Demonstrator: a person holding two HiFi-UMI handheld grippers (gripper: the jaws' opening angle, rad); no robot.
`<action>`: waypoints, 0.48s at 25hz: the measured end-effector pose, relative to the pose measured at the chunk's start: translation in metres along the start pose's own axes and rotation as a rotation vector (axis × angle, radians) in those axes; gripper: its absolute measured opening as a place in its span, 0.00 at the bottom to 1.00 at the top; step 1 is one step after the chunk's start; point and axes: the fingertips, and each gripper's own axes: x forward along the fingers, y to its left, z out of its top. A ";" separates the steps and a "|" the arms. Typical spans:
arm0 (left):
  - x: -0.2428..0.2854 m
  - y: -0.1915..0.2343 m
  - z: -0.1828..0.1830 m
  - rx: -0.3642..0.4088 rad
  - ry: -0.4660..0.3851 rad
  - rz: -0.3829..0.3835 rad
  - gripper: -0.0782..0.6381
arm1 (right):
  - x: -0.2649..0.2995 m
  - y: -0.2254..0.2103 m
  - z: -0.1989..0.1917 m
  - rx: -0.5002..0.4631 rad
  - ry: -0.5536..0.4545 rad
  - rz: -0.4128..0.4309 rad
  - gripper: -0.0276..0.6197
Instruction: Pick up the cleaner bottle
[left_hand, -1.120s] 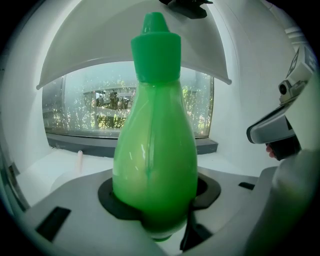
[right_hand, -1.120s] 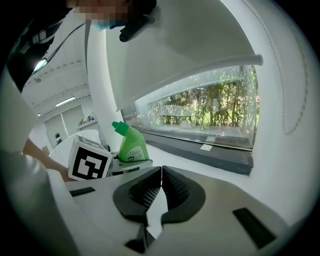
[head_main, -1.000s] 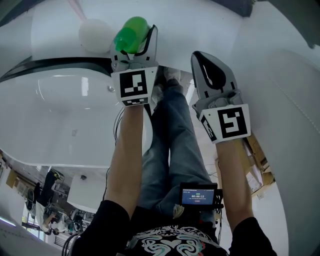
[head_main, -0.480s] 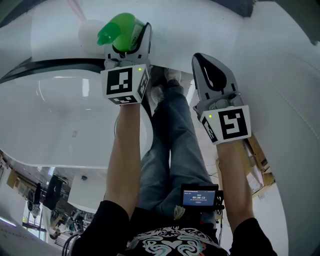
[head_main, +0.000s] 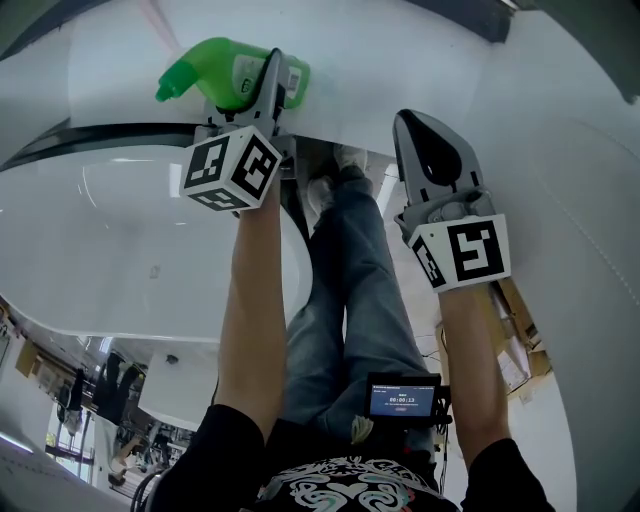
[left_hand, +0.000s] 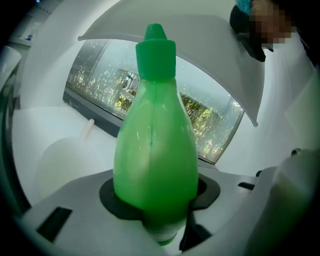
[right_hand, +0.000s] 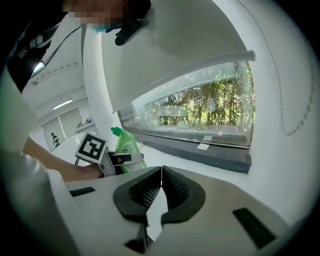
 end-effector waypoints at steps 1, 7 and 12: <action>0.000 0.002 0.000 -0.024 -0.001 -0.003 0.39 | 0.000 -0.001 0.000 0.003 -0.002 -0.002 0.08; 0.000 0.013 -0.001 -0.198 -0.015 -0.020 0.39 | 0.001 -0.002 0.002 0.019 -0.009 -0.003 0.08; -0.001 0.004 -0.006 -0.250 -0.005 -0.068 0.39 | 0.000 -0.004 0.002 0.029 -0.012 -0.006 0.08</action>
